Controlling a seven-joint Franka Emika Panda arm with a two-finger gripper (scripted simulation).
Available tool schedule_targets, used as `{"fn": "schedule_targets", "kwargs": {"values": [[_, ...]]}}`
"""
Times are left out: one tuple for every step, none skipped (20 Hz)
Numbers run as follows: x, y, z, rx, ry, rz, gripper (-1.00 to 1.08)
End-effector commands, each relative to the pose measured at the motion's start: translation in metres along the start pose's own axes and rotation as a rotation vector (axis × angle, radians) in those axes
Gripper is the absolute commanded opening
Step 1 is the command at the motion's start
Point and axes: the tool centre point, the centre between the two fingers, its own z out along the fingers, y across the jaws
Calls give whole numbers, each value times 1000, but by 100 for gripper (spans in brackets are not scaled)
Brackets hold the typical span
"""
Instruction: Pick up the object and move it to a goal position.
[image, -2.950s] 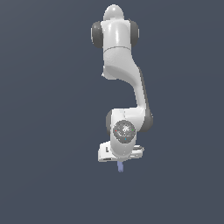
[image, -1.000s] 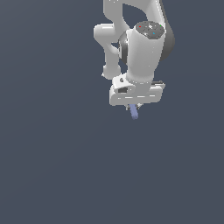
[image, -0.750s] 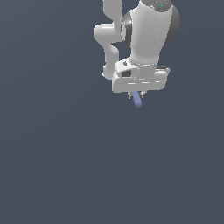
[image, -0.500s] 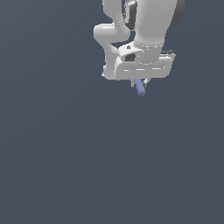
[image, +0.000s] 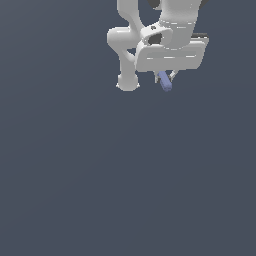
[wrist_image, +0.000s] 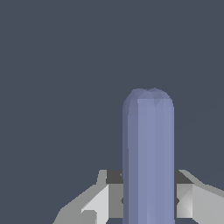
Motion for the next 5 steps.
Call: {"fn": "schedule_targets", "kwargs": {"values": [[-3,-2,-6,0,-1,0,-100],[-4,-2,-7,0,-1,0,-100],[-4,-3,-8,0,-1,0,-100],[-4,-2,-8,1,-1,1,-100],[-3,-2,-8,1,-1,1,-100]]}}
